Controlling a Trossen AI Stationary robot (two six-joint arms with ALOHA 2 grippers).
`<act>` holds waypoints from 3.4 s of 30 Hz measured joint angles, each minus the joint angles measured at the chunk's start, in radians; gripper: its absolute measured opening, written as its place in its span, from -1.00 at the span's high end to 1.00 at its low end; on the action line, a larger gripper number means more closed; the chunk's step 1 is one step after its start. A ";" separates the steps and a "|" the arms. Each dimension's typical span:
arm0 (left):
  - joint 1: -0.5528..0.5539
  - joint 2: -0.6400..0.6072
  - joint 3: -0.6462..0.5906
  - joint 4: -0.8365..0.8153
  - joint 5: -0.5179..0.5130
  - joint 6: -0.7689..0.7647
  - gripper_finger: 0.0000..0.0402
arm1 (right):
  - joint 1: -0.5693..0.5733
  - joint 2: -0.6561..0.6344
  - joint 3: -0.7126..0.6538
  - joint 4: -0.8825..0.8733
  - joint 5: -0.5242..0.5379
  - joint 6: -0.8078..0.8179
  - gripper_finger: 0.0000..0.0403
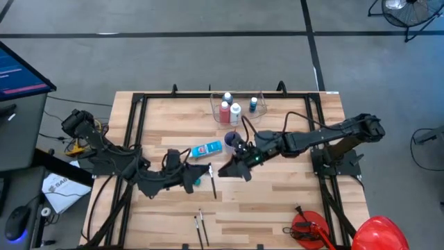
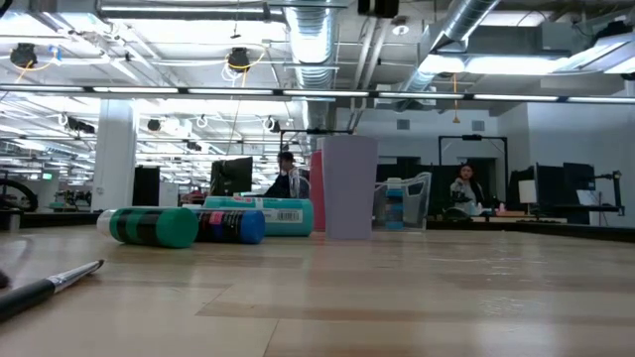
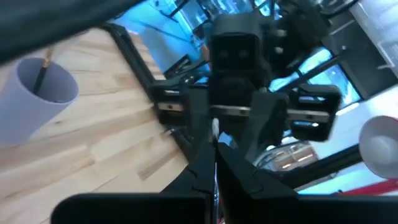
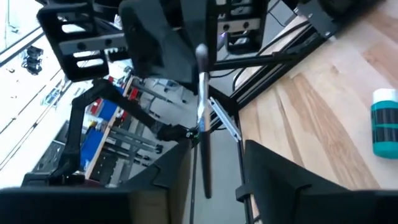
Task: Pick & Place Paint Supplies
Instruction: Put the black paint brush into the violet cup
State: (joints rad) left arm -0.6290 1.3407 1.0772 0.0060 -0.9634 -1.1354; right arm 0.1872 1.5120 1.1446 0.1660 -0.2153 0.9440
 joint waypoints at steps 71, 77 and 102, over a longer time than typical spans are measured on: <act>0.138 -0.159 0.000 0.100 0.317 0.222 0.04 | -0.036 -0.034 0.001 0.034 -0.035 -0.070 1.00; 0.139 -0.177 0.000 0.099 0.317 0.248 0.02 | -0.069 -0.107 0.001 -0.029 -0.014 -0.149 1.00; 0.139 -0.134 -0.054 0.091 0.280 0.236 0.11 | -0.231 -0.444 0.001 -0.423 0.348 -0.453 1.00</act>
State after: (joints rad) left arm -0.4896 1.2072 1.0229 0.0965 -0.6838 -0.8996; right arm -0.0437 1.0681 1.1454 -0.2567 0.1327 0.4907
